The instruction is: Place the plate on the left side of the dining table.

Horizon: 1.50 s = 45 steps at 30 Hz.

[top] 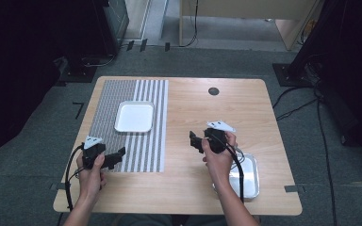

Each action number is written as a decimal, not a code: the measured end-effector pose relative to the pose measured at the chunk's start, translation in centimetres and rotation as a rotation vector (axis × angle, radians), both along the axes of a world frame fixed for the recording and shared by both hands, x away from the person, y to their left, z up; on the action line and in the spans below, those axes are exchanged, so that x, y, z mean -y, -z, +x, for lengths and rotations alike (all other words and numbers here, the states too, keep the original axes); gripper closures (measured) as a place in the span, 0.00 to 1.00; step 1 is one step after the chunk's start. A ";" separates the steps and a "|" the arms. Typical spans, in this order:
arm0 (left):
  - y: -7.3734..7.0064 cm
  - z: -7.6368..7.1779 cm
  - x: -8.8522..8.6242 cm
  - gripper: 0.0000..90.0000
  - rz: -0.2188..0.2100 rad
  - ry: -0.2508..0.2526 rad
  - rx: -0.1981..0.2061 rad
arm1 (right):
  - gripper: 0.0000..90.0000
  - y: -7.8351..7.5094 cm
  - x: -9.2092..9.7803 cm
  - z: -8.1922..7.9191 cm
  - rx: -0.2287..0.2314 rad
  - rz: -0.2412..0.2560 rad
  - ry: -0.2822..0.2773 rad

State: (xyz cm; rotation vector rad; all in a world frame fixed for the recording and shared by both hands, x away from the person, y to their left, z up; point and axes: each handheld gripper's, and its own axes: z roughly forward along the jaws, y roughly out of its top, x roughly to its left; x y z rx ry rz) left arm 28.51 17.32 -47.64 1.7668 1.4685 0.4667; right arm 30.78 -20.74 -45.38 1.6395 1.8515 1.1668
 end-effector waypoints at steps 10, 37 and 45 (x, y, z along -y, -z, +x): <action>2.0 -2.1 -0.6 0.15 0.007 -0.019 -0.007 | 0.29 1.1 4.9 -3.2 0.006 -0.001 0.057; 3.7 -4.5 -3.9 0.15 0.218 -0.055 -0.010 | 0.29 3.7 17.7 -10.1 -0.010 -0.025 0.222; 3.8 -5.1 -6.1 0.15 0.238 -0.068 -0.024 | 0.28 4.8 20.5 -11.6 -0.019 -0.062 0.265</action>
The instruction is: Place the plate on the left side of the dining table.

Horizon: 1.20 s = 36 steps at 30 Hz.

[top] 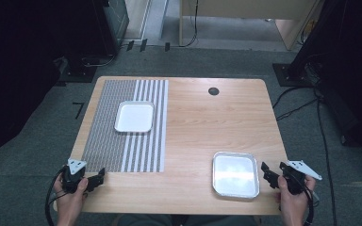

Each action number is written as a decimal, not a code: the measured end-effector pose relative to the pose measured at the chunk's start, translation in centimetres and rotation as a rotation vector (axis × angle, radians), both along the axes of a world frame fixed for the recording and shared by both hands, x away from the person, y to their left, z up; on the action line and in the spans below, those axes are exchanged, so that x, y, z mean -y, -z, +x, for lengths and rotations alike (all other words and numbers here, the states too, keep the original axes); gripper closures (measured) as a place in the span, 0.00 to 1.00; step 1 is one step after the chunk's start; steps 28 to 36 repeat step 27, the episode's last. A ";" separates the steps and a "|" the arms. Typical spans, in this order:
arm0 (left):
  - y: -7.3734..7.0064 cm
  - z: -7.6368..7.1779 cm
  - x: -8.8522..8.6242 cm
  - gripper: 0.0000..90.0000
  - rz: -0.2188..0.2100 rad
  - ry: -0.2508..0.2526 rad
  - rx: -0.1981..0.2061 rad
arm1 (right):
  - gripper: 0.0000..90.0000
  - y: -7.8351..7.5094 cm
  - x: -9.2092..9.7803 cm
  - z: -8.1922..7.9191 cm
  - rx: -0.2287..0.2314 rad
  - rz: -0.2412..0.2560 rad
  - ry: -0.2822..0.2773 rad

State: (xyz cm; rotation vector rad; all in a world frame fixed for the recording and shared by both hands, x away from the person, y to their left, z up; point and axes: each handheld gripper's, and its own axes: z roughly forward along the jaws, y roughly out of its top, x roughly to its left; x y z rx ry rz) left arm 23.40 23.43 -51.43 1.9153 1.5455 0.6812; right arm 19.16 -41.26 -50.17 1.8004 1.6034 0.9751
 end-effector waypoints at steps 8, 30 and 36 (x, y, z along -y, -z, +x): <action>0.3 -0.4 -1.0 0.14 -0.028 0.009 0.011 | 0.27 1.7 0.9 -0.4 -0.074 -0.019 -0.057; 0.4 -0.4 -0.9 0.12 -0.032 0.005 0.020 | 0.23 2.3 0.3 -0.3 -0.087 -0.135 -0.080; 0.4 -0.4 -0.9 0.12 -0.032 0.005 0.020 | 0.23 2.3 0.3 -0.3 -0.087 -0.135 -0.080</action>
